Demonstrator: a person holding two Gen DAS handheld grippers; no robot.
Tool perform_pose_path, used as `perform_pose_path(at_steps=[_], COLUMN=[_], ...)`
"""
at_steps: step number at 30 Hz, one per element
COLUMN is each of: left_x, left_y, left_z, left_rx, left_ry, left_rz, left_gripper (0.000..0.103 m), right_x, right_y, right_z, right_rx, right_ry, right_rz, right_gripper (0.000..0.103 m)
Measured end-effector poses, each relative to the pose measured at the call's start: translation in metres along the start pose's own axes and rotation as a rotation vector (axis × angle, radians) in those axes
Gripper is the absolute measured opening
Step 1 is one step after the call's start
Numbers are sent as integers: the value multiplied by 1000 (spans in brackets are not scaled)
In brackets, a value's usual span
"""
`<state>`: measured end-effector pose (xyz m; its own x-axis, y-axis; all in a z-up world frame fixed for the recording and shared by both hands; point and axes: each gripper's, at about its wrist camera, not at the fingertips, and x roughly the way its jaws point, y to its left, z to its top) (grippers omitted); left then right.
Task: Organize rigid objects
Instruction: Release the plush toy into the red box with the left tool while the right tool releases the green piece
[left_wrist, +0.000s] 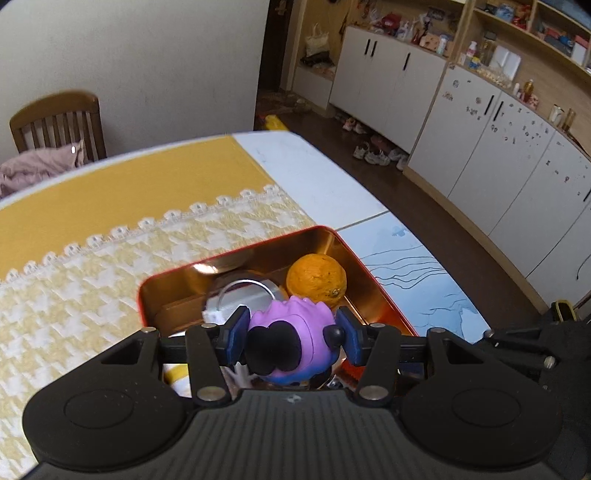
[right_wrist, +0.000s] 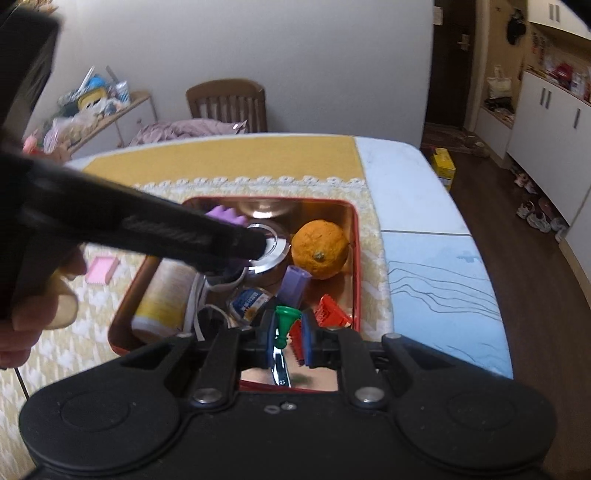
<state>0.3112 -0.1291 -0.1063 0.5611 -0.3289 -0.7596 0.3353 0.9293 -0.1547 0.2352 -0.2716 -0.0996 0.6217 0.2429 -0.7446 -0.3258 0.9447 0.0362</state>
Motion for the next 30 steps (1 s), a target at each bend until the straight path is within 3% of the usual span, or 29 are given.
perform_pose_path(at_steps=[13,26,30], left_x=[38,51,52], left_y=[-18,-20,-19], left_z=[-3,0,3], left_rx=[40,38,28], left_ry=[73,69,66], left_rz=[0,-12,-6], left_gripper=[51,51,51], right_x=[26,35,33], right_y=[2,1,2], right_z=[-2,-4,-3], right_rx=[-107,-124,-115], right_ry=[61,94,92], right_rz=[19,31,36], right_gripper=[13,14,20])
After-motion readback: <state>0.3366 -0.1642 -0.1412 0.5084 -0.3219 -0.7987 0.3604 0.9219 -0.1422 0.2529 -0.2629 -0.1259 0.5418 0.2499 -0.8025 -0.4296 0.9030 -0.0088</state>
